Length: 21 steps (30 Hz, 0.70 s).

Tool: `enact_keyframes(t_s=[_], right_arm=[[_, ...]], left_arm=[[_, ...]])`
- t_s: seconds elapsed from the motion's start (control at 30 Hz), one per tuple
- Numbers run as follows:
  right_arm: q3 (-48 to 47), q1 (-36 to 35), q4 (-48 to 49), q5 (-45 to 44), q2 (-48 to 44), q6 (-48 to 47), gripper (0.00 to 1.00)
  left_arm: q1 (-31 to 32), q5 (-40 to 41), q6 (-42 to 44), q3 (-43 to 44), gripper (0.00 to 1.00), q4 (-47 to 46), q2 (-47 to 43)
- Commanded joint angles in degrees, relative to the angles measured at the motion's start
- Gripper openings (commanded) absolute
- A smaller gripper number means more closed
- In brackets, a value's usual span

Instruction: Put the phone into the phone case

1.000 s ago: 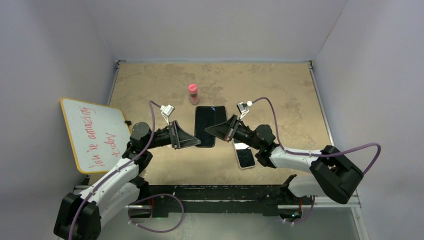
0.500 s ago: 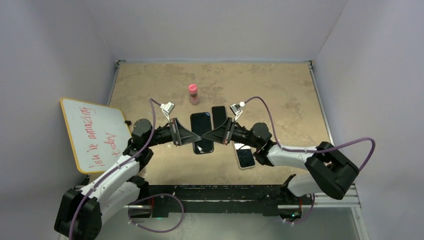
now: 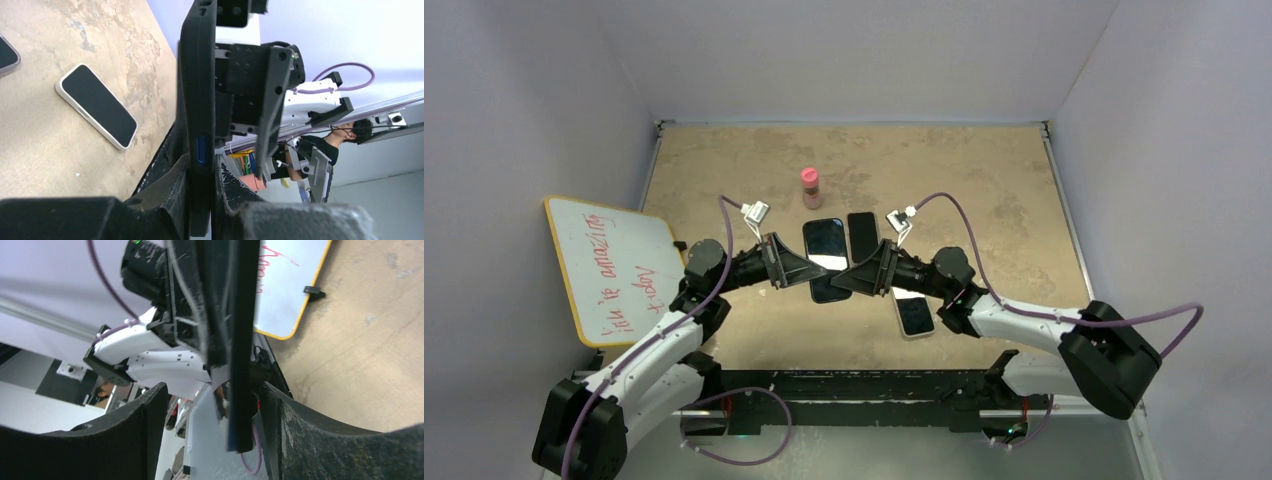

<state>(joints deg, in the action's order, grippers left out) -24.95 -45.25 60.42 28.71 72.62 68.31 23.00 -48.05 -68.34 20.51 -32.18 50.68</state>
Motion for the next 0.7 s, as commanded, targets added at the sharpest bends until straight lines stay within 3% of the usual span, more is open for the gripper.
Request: enact_keyframes(t_s=[0.0,0.67], right_arm=[[0.1,-0.6,-2.0,2.0,-3.9,-3.6,0.68],[0.1,-0.7,-0.4,3.8,-2.9,-0.6,0.46]], left_arm=[[-0.1,3.3,0.2,1.2,0.00,-6.8,-1.2],[-0.1,9.0,4.4,1.0,0.00,-1.8,-4.4]])
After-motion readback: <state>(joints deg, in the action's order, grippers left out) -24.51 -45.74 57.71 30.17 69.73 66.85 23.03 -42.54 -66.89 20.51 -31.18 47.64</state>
